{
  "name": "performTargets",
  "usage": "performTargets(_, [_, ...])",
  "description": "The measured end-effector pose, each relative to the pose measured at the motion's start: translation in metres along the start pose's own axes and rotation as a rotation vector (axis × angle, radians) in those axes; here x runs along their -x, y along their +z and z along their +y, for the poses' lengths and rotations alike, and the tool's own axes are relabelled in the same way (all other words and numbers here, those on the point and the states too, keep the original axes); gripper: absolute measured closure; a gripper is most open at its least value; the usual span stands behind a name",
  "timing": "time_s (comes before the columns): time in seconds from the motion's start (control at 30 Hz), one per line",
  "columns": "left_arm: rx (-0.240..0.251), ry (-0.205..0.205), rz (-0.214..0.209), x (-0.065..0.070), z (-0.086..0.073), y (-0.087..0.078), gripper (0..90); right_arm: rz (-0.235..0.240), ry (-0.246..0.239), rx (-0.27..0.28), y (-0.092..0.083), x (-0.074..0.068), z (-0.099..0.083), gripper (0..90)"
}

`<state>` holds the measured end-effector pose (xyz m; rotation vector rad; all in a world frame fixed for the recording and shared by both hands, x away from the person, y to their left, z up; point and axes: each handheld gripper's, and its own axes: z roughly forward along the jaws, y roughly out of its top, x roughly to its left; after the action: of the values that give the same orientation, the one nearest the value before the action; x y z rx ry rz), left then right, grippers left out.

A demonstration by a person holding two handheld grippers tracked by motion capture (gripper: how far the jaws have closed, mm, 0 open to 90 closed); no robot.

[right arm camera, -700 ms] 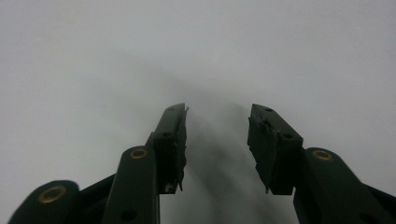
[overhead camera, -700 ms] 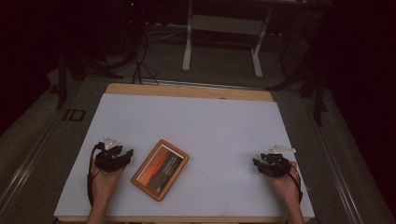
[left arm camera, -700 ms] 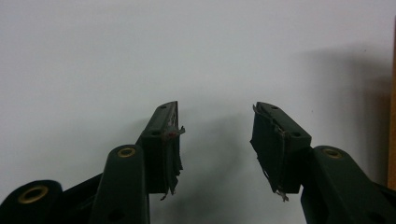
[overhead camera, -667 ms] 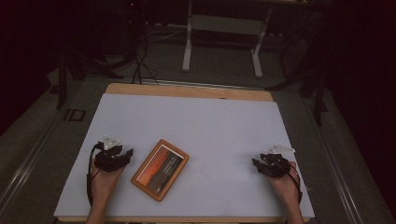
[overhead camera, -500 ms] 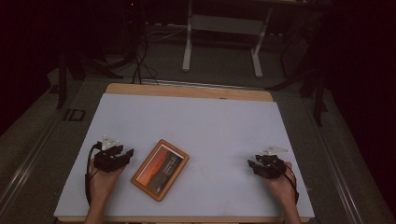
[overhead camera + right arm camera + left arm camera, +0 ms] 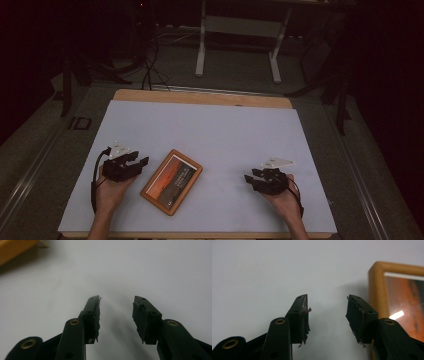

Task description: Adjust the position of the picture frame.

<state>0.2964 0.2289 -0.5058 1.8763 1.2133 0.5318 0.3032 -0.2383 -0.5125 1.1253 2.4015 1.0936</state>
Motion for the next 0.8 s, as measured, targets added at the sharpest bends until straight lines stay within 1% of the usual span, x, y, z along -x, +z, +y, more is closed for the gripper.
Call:
performTargets(0.03, [-0.003,-0.001,-0.021,0.0,0.003,0.0,51.7,0.009,-0.007,-0.001,0.002,-0.005,0.003,55.4])
performTargets(0.13, [0.001,0.016,-0.062,0.0,0.009,0.0,51.0,0.043,-0.033,-0.005,0.006,-0.017,0.011,53.5])
performTargets(0.17, [-0.002,0.013,-0.084,0.0,0.01,0.001,50.6,0.049,-0.041,-0.008,0.008,-0.021,0.014,52.7])
performTargets(0.23, [-0.015,0.026,-0.107,0.0,0.012,0.003,50.5,0.06,-0.059,-0.013,0.012,-0.027,0.019,50.6])
performTargets(0.3, [-0.027,0.028,-0.144,0.001,0.014,0.006,50.4,0.077,-0.065,-0.011,0.015,-0.034,0.025,48.0])
performTargets(0.37, [-0.032,0.029,-0.195,0.002,0.015,0.008,50.1,0.101,-0.065,-0.006,0.018,-0.04,0.03,45.6])
performTargets(0.4, [-0.04,0.033,-0.209,0.003,0.016,0.009,49.5,0.114,-0.064,-0.007,0.02,-0.043,0.032,44.7])
performTargets(0.47, [-0.06,0.045,-0.215,0.005,0.017,0.011,47.6,0.129,-0.065,-0.01,0.025,-0.05,0.036,42.5])
performTargets(0.57, [-0.074,0.058,-0.251,0.006,0.019,0.013,45.8,0.146,-0.075,-0.014,0.035,-0.062,0.043,39.0])
performTargets(0.63, [-0.077,0.058,-0.278,0.007,0.019,0.014,44.9,0.152,-0.077,-0.013,0.039,-0.068,0.046,35.2])
performTargets(0.73, [-0.092,0.071,-0.294,0.009,0.018,0.015,42.8,0.162,-0.077,-0.013,0.045,-0.076,0.05,30.9])
performTargets(0.8, [-0.096,0.068,-0.313,0.01,0.018,0.016,40.0,0.176,-0.082,-0.017,0.049,-0.08,0.052,29.6])
